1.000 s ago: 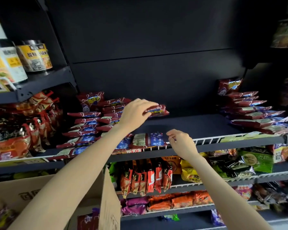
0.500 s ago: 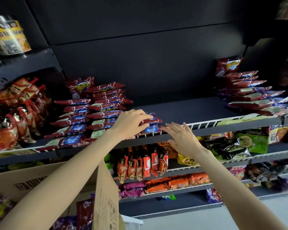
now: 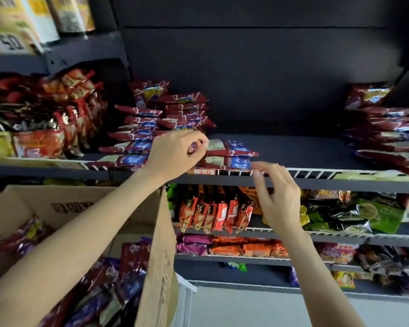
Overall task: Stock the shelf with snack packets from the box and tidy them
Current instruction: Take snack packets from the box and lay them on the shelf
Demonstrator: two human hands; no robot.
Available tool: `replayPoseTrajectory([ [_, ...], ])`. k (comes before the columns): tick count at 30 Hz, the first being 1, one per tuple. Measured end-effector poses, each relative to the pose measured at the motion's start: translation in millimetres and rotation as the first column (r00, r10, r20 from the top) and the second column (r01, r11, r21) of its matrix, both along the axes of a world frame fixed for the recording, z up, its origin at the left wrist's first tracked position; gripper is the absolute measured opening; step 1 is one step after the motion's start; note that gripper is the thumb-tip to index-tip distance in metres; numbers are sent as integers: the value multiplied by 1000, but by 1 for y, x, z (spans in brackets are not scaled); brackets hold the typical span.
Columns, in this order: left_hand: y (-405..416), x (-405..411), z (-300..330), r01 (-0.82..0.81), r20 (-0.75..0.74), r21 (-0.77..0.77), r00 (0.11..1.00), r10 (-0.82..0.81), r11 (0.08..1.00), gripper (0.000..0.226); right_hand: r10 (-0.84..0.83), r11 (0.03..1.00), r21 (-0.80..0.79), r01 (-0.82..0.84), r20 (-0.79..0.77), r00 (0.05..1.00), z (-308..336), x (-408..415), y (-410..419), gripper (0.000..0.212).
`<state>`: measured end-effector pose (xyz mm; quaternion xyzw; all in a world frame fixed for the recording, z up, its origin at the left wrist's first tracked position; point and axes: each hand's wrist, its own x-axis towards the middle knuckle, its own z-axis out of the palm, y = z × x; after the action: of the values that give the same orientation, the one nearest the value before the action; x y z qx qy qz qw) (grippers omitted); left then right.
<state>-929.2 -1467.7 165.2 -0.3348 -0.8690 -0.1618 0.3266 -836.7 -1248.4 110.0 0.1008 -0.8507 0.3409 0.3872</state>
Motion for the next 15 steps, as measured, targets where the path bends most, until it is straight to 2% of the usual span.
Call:
replayPoseTrajectory([
  [2, -37, 22, -8, -16, -40, 28, 999, 18, 999, 21, 107, 994, 18, -106, -14, 994, 1, 9, -26, 26],
  [4, -80, 47, -21, -51, -25, 33, 998, 52, 998, 22, 223, 973, 60, -225, 44, 974, -2, 12, -56, 25],
  [8, -180, 93, -55, -162, 159, -52, 973, 169, 985, 28, 414, 845, 193, -498, 352, 839, -7, 10, -132, 20],
  [10, -233, 106, -79, -185, 359, -187, 901, 243, 965, 27, 417, 729, 286, -622, 535, 734, -17, 4, -175, 21],
  [12, -285, 116, -108, -147, 529, -358, 782, 330, 922, 30, 400, 625, 311, -716, 660, 636, -36, -8, -221, 21],
  [15, -351, 122, -149, -106, 587, -483, 697, 412, 869, 37, 388, 587, 224, -778, 766, 513, -79, -28, -291, 21],
])
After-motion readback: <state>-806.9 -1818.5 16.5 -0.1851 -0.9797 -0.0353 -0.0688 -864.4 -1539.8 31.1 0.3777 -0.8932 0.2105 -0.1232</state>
